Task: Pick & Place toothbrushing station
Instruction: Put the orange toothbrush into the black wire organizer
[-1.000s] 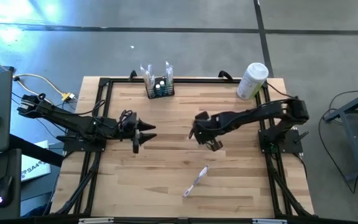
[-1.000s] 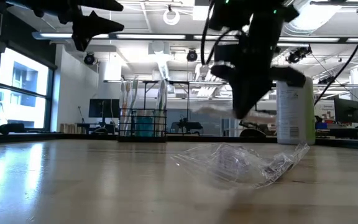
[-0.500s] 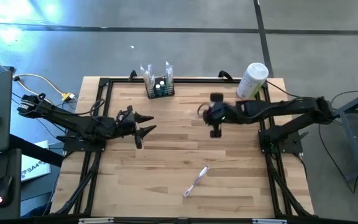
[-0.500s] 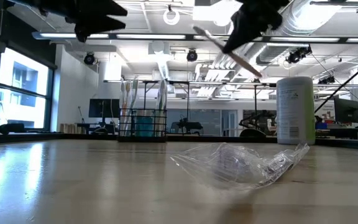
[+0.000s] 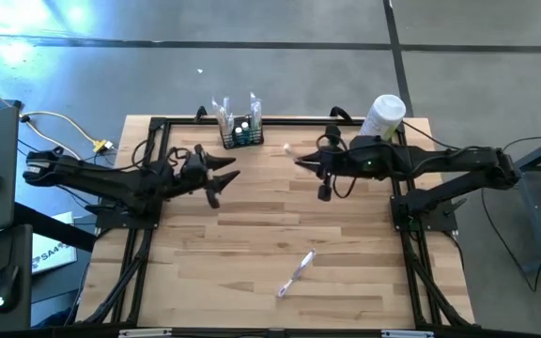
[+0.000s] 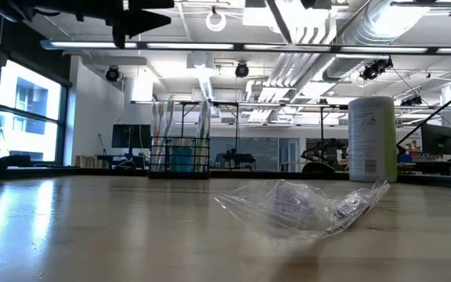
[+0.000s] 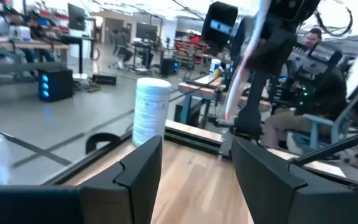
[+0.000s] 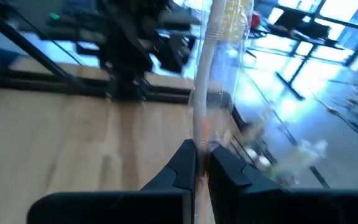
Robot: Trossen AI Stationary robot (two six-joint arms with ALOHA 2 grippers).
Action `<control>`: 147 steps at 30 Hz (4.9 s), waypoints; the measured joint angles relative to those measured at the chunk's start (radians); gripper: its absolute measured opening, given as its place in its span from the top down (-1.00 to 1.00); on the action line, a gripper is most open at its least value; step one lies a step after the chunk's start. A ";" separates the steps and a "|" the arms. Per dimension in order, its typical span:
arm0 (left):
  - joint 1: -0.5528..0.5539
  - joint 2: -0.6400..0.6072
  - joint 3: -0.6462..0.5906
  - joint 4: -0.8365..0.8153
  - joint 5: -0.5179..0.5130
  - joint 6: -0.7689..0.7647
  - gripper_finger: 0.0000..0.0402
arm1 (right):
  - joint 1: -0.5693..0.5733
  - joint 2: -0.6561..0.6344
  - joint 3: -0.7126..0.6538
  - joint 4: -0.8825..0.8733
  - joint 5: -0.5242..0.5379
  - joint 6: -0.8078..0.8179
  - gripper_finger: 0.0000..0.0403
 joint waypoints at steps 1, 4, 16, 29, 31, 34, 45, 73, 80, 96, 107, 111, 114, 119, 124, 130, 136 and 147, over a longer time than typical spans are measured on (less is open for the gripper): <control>0.011 0.014 0.000 0.008 0.018 -0.010 0.04 | 0.000 0.000 0.000 0.011 -0.012 0.004 0.94; 0.034 0.063 0.001 0.057 0.062 -0.015 0.04 | 0.000 0.000 0.000 0.048 -0.030 0.023 0.94; 0.084 0.276 0.258 0.063 0.173 0.096 0.04 | 0.000 0.000 0.000 0.110 -0.030 0.041 0.94; 0.132 0.468 0.684 -0.245 0.281 0.018 0.04 | 0.000 0.000 0.000 0.086 -0.021 0.050 0.94; 0.132 0.494 0.719 -0.266 0.328 0.019 0.04 | 0.000 0.000 0.000 0.085 -0.021 0.050 0.94; 0.131 0.531 0.759 -0.253 0.371 0.022 0.04 | 0.000 0.000 0.000 0.084 -0.021 0.050 0.94; 0.132 0.544 0.771 -0.259 0.356 0.079 0.24 | 0.000 0.000 0.000 0.033 -0.021 0.047 0.94; 0.132 0.532 0.770 -0.379 0.354 0.097 0.95 | 0.000 0.000 0.000 0.014 0.014 0.153 0.42; 0.131 0.454 0.770 -0.505 0.342 0.073 0.95 | 0.000 0.000 0.000 -0.078 0.089 0.180 0.10; 0.145 0.362 0.771 -0.796 0.697 0.009 0.95 | -0.024 0.000 0.000 0.018 -0.058 0.130 0.08; 0.151 0.369 0.771 -0.778 0.620 0.002 0.95 | -0.025 0.000 0.000 0.070 -0.162 0.179 0.15; 0.152 0.392 0.770 -0.779 0.529 0.002 0.95 | -0.018 0.000 0.000 0.172 -0.178 0.183 0.14; 0.151 0.412 0.772 -0.758 0.494 0.002 0.95 | -0.018 0.000 0.000 0.224 -0.215 0.194 0.14; 0.151 0.432 0.773 -0.757 0.469 -0.005 0.95 | -0.018 0.019 0.000 0.253 -0.214 0.237 0.14; 0.151 0.446 0.772 -0.755 0.469 -0.006 0.95 | -0.018 0.048 0.000 0.277 -0.206 0.239 0.14; 0.151 0.449 0.770 -0.744 0.469 -0.009 0.95 | -0.018 0.077 0.001 0.288 -0.205 0.243 0.14; 0.151 0.449 0.770 -0.715 0.469 -0.009 0.95 | -0.023 0.113 0.000 0.285 -0.208 0.266 0.14; 0.151 0.480 0.770 -0.722 0.468 -0.015 0.95 | -0.027 0.133 0.000 0.304 -0.210 0.258 0.14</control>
